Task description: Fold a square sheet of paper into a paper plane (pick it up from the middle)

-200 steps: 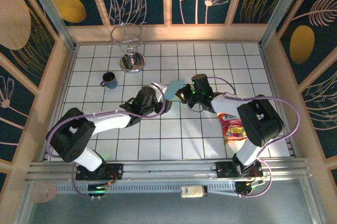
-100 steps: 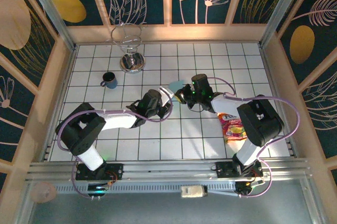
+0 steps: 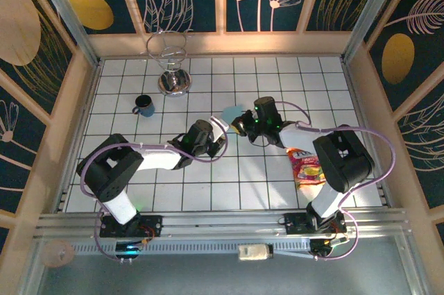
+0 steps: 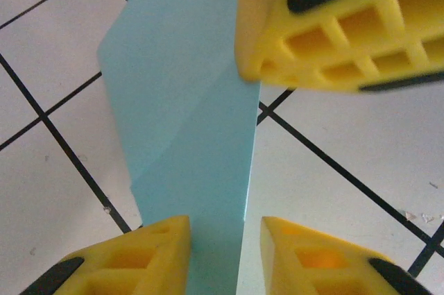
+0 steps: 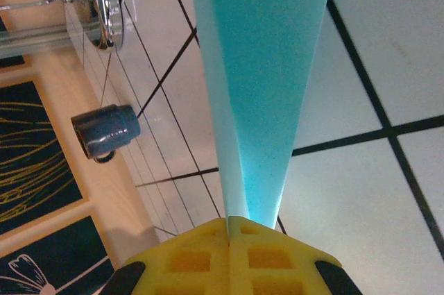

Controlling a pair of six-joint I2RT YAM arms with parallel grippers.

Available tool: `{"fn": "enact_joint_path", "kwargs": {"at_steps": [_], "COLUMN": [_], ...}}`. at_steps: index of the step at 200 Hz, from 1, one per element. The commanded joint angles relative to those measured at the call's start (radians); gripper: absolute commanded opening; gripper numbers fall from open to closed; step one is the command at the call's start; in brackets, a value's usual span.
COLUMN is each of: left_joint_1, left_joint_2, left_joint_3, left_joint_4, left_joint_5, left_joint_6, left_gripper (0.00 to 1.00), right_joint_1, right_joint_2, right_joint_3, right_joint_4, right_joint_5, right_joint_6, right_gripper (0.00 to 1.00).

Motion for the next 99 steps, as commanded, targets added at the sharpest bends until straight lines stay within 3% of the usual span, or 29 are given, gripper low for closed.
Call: {"fn": "enact_joint_path", "kwargs": {"at_steps": [1,53,99], "left_joint_1": [-0.002,-0.002,-0.001], "left_joint_2": [0.009,0.012,0.012], "left_joint_3": [-0.017,-0.021,-0.022], "left_joint_4": [0.044,0.057,0.096], "left_joint_5": [0.014,0.034,0.038], "left_joint_6": [0.016,0.002,-0.002], "left_gripper": [0.26,0.16,0.30], "right_joint_1": [-0.009,-0.010,-0.010], "right_joint_2": [0.005,0.009,0.012], "right_joint_3": [-0.001,-0.002,-0.007], "right_joint_4": [-0.012,-0.016,-0.011], "right_joint_5": [-0.015,-0.023,-0.035], "right_joint_6": [0.010,0.008,0.012], "right_gripper": [0.00,0.03,0.03]}}
